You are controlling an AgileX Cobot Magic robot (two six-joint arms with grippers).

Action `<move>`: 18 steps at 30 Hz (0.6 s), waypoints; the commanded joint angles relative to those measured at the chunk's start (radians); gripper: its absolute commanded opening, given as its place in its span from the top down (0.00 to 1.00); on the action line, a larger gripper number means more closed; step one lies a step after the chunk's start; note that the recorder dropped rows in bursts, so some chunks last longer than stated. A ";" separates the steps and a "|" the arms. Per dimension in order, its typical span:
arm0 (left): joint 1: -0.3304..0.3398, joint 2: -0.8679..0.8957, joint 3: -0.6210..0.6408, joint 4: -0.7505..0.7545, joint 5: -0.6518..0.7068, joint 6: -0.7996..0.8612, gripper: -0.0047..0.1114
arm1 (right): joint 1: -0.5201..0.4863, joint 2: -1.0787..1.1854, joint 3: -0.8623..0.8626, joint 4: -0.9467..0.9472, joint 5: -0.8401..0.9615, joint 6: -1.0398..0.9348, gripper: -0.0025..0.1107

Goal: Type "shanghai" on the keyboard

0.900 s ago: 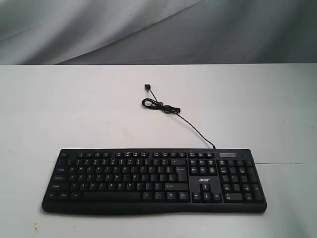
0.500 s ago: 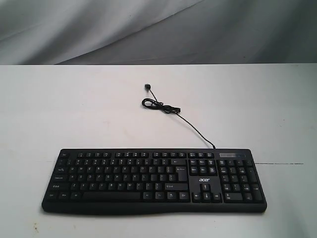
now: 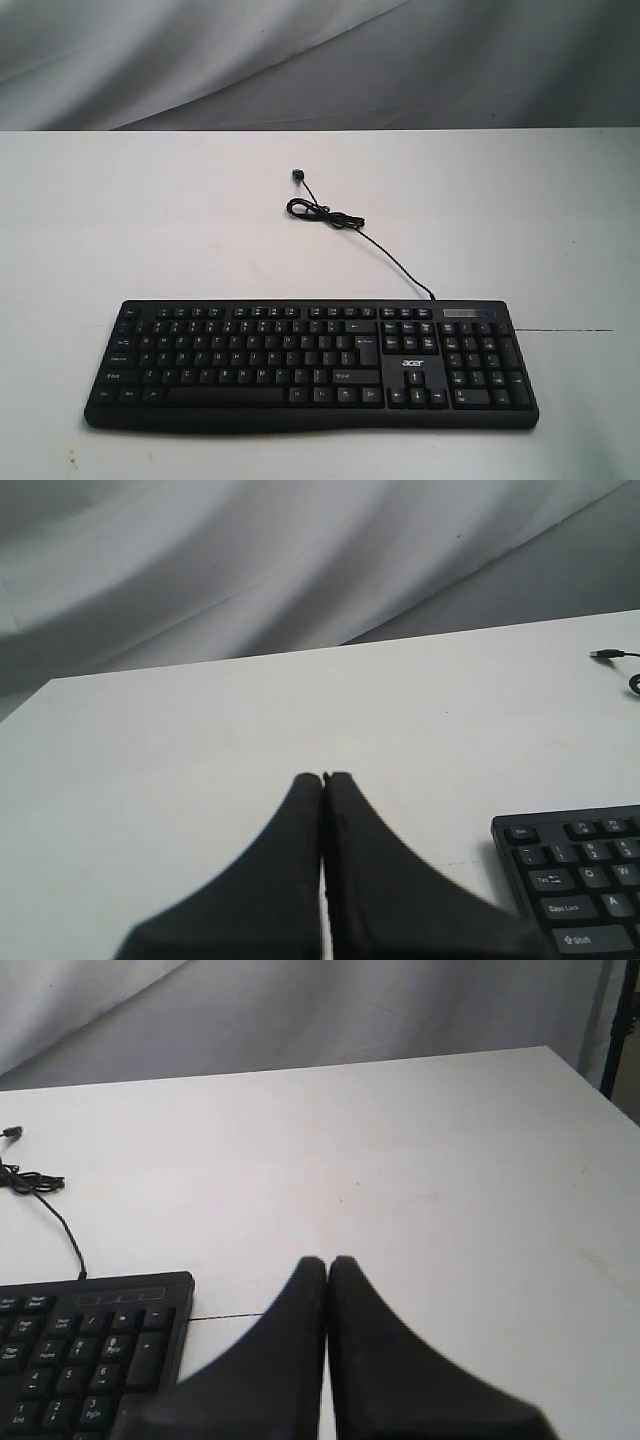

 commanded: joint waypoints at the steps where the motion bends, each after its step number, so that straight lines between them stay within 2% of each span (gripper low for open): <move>1: -0.007 -0.004 0.005 -0.002 -0.010 -0.004 0.96 | -0.007 -0.001 -0.098 0.054 0.099 0.001 0.98; 5: -0.007 -0.004 0.005 -0.002 -0.010 -0.004 0.96 | -0.007 0.051 -0.278 0.054 0.205 0.001 0.98; 11: -0.007 -0.004 0.005 -0.002 -0.010 -0.004 0.96 | -0.007 0.232 -0.522 0.054 0.222 0.001 0.98; 18: -0.007 -0.004 0.005 -0.002 -0.010 -0.004 0.96 | -0.005 0.438 -0.644 0.065 0.220 0.001 0.98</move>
